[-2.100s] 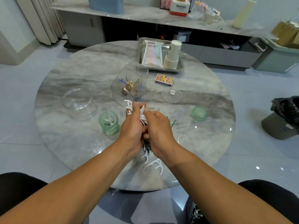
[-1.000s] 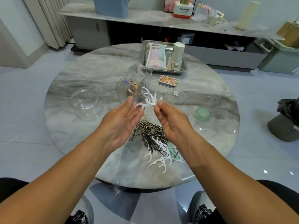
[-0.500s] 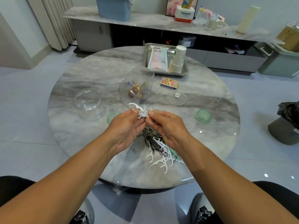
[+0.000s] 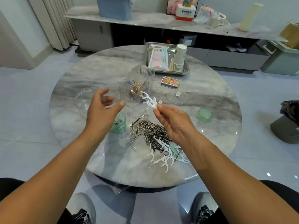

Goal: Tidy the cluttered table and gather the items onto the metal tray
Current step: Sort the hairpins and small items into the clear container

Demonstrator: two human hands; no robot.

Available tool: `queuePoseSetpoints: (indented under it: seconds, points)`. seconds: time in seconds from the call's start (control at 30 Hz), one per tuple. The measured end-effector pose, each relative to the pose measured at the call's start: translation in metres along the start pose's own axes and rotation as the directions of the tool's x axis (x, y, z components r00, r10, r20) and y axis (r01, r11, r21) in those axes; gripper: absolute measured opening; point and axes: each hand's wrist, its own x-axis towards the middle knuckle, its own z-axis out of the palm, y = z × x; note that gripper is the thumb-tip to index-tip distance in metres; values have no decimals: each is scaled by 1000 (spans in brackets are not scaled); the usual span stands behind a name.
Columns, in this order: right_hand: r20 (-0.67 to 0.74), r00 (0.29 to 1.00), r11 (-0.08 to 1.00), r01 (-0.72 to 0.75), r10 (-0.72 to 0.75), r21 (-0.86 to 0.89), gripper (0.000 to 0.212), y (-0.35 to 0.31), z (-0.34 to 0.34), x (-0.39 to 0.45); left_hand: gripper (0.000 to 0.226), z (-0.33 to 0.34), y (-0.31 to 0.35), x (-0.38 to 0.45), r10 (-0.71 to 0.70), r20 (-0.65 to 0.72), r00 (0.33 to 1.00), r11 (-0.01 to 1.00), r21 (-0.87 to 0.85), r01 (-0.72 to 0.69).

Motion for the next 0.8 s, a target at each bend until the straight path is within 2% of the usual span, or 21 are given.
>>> queuePoseSetpoints:
  seconds: [0.1,0.2,0.27,0.33,0.4,0.43,0.5,0.6,0.7,0.8]
  points:
    - [-14,1000,999,10,-10,-33,10,0,-2,0,108,-7,-22,2,14,40,999,971,237,-23]
    - [-12,1000,997,27,-28,-68,11,0,-2,0,122,1,-43,-7,-80,164,983,965,259,36]
    - [3,999,993,37,-37,-112,14,0,-2,-2,109,6,-53,-13,-103,184,977,971,231,59]
    - [41,998,979,51,-43,-196,15,0,-2,-4,90,8,-56,-14,-96,136,986,973,222,64]
    - [107,993,945,84,-52,-315,12,-1,-1,-7,76,8,-48,-12,-35,141,989,971,239,0]
    - [143,988,922,107,-57,-372,11,-1,0,-8,72,8,-41,-12,5,190,982,965,257,-55]
    - [199,978,875,147,-59,-462,12,-5,3,-11,66,6,-25,-11,51,349,936,949,274,-154]
    - [244,968,791,195,-59,-580,11,-14,6,-15,64,2,-6,-17,-2,538,843,962,232,-146]
    - [256,965,716,223,-65,-661,9,-24,7,-18,64,2,-1,-24,-68,604,794,958,261,-116]
    - [227,971,664,219,-75,-715,10,-31,3,-18,64,3,-1,-25,-103,592,800,958,275,-80]
